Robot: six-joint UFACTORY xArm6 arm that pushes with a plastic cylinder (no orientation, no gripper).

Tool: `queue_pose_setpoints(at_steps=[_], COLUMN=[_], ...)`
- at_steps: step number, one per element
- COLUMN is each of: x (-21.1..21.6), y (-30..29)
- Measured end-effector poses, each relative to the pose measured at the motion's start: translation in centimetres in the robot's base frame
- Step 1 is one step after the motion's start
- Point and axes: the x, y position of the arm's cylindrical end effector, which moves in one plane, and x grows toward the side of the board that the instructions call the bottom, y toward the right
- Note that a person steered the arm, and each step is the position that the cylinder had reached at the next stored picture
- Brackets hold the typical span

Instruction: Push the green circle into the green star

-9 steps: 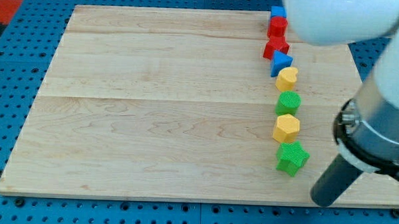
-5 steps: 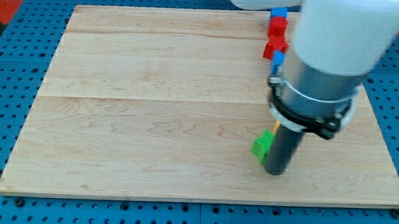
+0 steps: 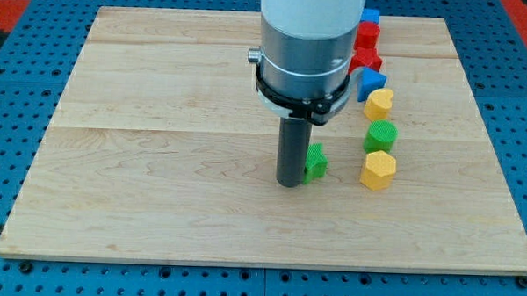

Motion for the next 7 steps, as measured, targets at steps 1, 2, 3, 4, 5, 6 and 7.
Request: queue_pose_setpoints(at_steps=[1, 2, 3, 4, 5, 6, 7], x=[4.2, -0.4, -6.5, -8.1, -9.2, -10.6, -12.9], y=[4.6, 12.8, 17.7, 17.7, 14.7, 10.7, 10.1])
